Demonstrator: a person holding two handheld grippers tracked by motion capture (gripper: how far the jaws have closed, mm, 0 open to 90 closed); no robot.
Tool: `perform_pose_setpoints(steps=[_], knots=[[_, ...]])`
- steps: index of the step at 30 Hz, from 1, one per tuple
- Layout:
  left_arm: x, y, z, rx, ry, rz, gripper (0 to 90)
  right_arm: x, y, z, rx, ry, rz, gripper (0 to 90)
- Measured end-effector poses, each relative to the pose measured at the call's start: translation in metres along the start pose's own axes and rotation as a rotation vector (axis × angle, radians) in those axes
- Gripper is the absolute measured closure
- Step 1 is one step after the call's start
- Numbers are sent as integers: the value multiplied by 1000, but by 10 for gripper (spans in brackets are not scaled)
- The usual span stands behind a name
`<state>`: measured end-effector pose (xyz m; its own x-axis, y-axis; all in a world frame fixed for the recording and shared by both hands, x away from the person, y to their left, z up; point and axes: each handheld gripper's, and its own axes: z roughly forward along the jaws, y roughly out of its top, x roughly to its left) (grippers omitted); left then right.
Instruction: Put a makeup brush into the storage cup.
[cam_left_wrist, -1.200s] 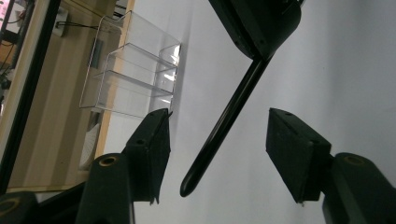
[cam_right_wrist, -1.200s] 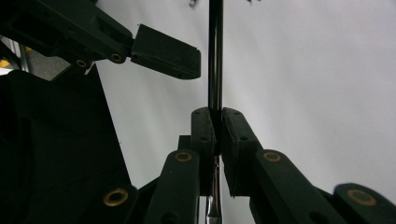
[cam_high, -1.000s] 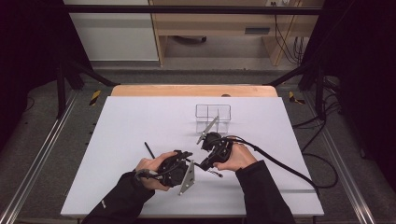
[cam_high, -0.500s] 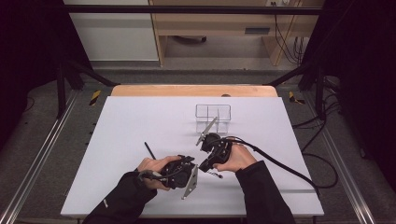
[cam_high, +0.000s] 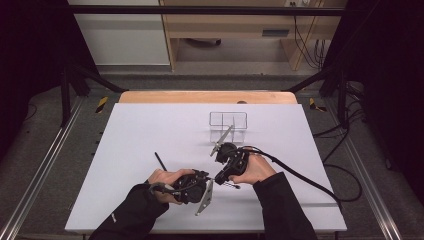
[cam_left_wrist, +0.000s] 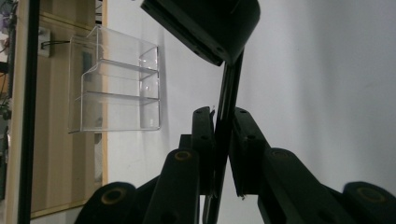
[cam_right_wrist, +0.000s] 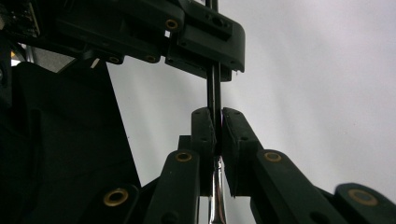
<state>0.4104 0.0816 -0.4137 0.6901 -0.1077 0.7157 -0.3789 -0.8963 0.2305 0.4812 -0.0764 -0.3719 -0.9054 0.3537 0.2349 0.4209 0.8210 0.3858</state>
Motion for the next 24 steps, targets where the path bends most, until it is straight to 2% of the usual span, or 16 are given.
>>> perform_pose_setpoints(steps=[6, 13, 15, 16, 17, 19, 20, 22, 24], knots=[[-1, 1, 1, 2, -18, 4, 827, 0, 0, -1, -2, -11, 4, 833], [-1, 0, 0, -3, -31, -31, 829, 1, -1, -3, -22, -27, -3, 809], [-1, -1, 0, -4, -35, -45, 828, 2, -3, -10, -70, -52, -10, 770], [0, -2, -1, -3, -34, -50, 828, 2, -3, -10, -70, -52, -10, 770], [0, -3, -1, -4, -35, -62, 828, 2, -4, -16, -101, -71, -9, 742], [0, -6, -1, -7, -36, -86, 828, 2, -5, -18, -112, -79, -10, 732], [0, -7, -1, -10, -38, -95, 828, 2, -7, -26, -150, -111, -7, 682], [0, -8, -2, -9, -42, -110, 828, 2, -8, -28, -163, -119, -1, 659], [0, -10, -3, -9, -44, -133, 828, 2, -10, -35, -213, -145, 13, 602]])
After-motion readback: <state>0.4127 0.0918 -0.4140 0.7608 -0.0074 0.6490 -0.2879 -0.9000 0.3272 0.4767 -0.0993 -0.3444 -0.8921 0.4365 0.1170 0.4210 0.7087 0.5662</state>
